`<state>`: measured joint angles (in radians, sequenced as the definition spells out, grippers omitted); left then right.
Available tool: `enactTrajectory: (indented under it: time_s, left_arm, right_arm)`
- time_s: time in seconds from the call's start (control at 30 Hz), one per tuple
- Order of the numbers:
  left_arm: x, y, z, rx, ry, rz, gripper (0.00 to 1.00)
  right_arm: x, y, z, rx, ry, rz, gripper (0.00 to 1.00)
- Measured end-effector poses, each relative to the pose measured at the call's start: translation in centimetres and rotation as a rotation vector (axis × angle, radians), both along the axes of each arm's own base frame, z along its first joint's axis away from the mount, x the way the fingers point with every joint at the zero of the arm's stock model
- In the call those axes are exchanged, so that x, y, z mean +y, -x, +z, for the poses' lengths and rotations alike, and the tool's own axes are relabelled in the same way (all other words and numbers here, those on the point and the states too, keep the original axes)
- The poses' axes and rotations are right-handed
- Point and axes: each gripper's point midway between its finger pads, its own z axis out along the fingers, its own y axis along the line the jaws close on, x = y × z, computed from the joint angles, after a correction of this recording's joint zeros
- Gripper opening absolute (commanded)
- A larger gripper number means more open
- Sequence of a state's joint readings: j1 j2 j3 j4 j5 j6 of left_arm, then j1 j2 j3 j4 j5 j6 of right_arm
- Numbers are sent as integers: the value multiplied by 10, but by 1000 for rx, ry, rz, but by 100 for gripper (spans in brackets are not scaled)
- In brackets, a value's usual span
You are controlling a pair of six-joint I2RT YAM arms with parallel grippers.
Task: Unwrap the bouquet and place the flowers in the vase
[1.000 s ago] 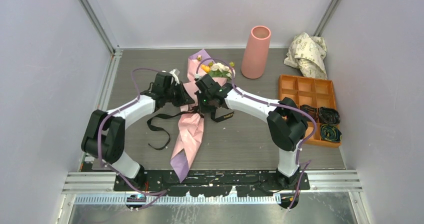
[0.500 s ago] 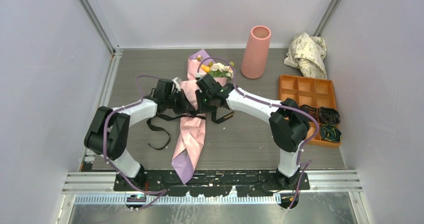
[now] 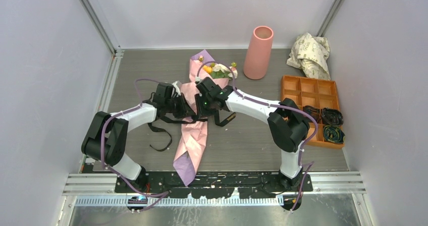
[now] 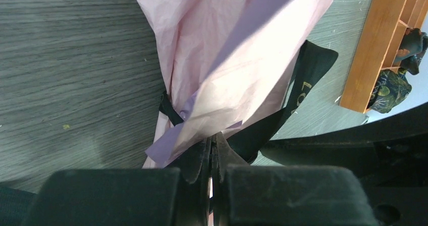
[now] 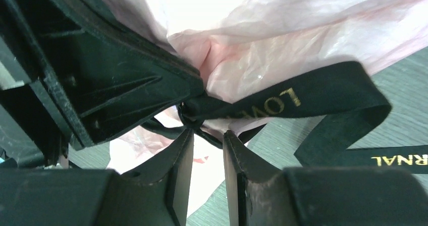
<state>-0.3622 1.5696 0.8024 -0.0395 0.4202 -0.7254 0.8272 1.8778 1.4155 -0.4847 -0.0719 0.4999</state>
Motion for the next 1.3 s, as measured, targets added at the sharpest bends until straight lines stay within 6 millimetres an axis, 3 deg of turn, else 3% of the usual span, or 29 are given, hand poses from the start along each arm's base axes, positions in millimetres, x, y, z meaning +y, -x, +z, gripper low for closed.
enactTrajectory:
  time_s: [0.37,0.93,1.3]
  left_arm:
    - [3,8,-14,33,-14,0,0]
    - [4,10,-16,39,-15,0,0]
    - [4,10,-16,38,-16,0,0]
  right_arm:
    - [0,25,-20,63,16,18,35]
    - [-3,8,-26,19,79,-16,38]
    - [-1,3,-37,20,110,-11,22]
